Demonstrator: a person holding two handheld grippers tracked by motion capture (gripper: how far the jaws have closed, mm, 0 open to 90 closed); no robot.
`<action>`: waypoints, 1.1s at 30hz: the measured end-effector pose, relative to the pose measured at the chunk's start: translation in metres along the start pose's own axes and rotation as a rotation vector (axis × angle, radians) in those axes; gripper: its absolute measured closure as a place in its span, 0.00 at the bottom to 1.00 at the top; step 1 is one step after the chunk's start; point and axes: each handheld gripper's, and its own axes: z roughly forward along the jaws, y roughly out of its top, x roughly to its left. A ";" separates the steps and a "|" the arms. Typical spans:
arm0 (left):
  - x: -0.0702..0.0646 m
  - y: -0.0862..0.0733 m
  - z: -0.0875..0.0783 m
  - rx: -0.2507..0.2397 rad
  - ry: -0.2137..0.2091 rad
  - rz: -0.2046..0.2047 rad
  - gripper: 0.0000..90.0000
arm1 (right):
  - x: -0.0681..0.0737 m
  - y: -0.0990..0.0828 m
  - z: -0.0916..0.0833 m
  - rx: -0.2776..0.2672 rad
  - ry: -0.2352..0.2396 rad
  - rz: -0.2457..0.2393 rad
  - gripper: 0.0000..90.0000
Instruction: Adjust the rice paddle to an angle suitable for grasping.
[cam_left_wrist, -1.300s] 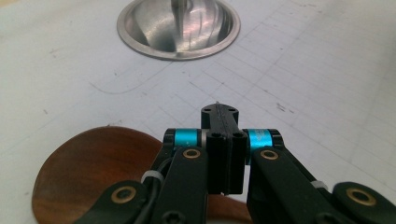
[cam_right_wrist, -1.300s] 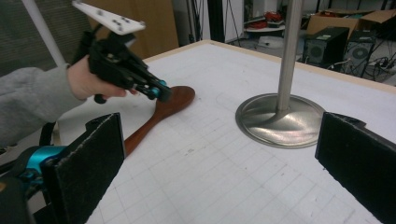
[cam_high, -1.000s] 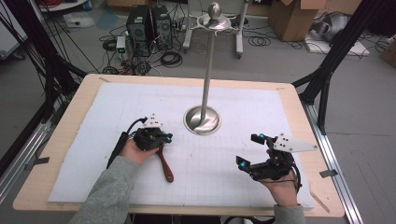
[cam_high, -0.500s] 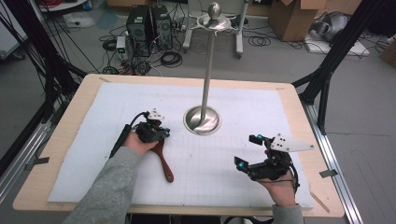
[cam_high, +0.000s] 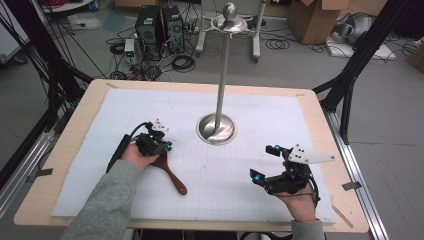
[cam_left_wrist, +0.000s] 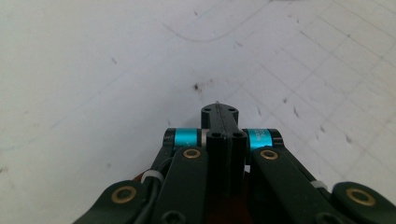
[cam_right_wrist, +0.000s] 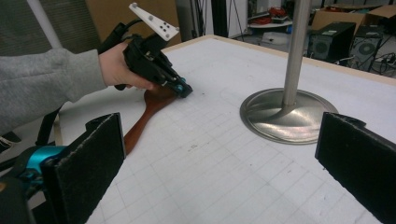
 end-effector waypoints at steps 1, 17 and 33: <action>0.001 -0.007 -0.006 -0.006 -0.003 -0.004 1.00 | 0.001 0.000 0.001 0.003 0.000 -0.002 0.00; -0.009 -0.065 -0.048 -0.094 0.000 -0.066 1.00 | 0.003 -0.001 0.011 0.033 0.006 -0.011 0.00; -0.063 -0.085 -0.078 -0.202 -0.111 0.001 1.00 | -0.003 0.001 0.012 0.017 0.004 -0.004 0.00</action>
